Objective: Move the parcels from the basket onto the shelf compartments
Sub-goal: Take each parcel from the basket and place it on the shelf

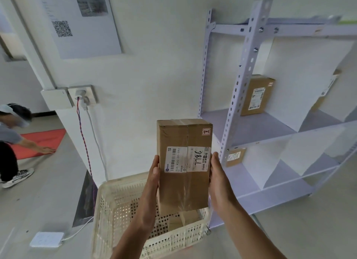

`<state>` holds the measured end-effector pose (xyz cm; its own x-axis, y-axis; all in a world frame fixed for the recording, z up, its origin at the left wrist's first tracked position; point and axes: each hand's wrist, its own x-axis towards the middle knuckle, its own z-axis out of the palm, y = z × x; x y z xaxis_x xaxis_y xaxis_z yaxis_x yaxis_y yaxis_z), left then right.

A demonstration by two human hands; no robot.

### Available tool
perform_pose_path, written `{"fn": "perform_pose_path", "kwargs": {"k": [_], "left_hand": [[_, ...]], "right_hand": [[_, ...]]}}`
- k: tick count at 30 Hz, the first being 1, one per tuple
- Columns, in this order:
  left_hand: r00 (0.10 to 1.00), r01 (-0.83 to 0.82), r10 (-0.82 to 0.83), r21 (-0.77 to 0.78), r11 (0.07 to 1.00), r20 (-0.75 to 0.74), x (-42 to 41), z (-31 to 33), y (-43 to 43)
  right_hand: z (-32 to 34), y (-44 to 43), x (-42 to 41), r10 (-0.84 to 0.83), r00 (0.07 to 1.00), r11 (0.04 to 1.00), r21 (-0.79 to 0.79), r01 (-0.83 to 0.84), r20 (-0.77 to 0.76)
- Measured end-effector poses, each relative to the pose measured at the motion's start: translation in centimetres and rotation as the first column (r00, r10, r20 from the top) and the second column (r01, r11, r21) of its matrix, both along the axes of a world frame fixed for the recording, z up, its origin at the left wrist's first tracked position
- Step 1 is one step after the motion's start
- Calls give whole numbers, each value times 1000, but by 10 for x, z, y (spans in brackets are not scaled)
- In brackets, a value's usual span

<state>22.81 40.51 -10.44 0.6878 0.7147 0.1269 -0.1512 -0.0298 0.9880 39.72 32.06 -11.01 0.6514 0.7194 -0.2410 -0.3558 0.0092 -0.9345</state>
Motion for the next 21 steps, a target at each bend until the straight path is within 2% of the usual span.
{"fn": "perform_pose_path", "kwargs": {"k": [6, 13, 17, 21], "left_hand": [[999, -33, 33, 44, 998, 1, 45, 7, -50], [998, -53, 52, 62, 997, 17, 129, 14, -129], [999, -40, 38, 68, 997, 36, 175, 23, -163], [999, -44, 45, 68, 997, -4, 212, 29, -178]], "right_hand": [[13, -51, 43, 14, 999, 999, 38, -16, 41], [19, -127, 133, 22, 1000, 994, 103, -24, 21], [24, -158, 176, 7, 998, 994, 108, -14, 64], [30, -174, 213, -10, 997, 993, 116, 1, 74]]}}
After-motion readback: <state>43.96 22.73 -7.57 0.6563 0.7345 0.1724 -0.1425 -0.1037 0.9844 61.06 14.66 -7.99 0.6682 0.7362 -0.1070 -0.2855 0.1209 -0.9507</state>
